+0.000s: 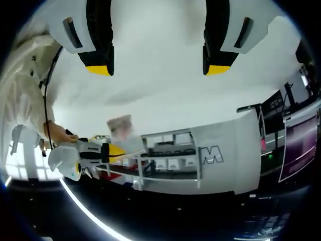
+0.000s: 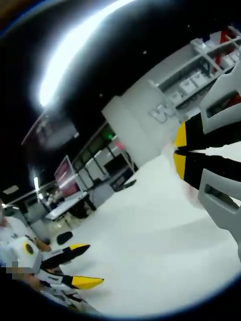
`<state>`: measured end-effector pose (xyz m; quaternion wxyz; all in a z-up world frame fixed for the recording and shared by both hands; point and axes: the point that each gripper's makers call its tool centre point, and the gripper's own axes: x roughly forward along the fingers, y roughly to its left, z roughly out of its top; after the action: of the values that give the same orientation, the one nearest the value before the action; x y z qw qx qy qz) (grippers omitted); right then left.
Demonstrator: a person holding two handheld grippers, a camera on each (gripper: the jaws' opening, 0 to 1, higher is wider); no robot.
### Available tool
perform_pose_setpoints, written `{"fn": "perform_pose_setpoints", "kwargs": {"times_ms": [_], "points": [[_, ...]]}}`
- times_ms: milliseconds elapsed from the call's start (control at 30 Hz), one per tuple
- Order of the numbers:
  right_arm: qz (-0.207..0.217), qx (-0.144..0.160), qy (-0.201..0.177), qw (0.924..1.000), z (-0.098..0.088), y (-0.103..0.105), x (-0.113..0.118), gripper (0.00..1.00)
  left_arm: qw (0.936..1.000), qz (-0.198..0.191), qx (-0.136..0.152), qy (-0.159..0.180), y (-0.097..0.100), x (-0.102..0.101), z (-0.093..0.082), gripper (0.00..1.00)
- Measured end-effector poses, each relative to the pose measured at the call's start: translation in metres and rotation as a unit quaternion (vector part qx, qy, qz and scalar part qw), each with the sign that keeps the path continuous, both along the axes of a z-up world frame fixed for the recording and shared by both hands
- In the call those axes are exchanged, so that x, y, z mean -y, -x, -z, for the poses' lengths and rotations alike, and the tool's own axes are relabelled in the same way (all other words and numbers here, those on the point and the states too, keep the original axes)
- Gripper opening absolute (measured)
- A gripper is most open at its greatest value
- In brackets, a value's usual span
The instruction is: Open the resealable bag by pulling the two sides of the seal apart until the entire bag opening is separated and visibly accessible.
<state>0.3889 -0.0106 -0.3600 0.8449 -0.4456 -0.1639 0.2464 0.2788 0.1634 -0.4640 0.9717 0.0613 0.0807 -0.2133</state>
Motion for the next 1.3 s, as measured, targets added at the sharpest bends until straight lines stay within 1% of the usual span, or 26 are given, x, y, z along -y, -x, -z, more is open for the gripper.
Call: {"fn": "perform_pose_setpoints", "kwargs": {"times_ms": [633, 1000, 1300], "points": [[-0.008, -0.005, 0.02, 0.9998, 0.013, 0.017, 0.001, 0.0, 1.0, 0.007, 0.0, -0.002, 0.002, 0.008, 0.0, 0.72], [-0.011, -0.004, 0.028, 0.9995, 0.019, 0.029, 0.001, 0.0, 1.0, 0.005, -0.001, -0.003, 0.002, 0.006, 0.0, 0.72], [-0.009, -0.005, 0.03, 0.9995, 0.023, 0.032, 0.003, 0.0, 1.0, 0.007, -0.002, -0.002, 0.001, 0.007, 0.001, 0.72]]}}
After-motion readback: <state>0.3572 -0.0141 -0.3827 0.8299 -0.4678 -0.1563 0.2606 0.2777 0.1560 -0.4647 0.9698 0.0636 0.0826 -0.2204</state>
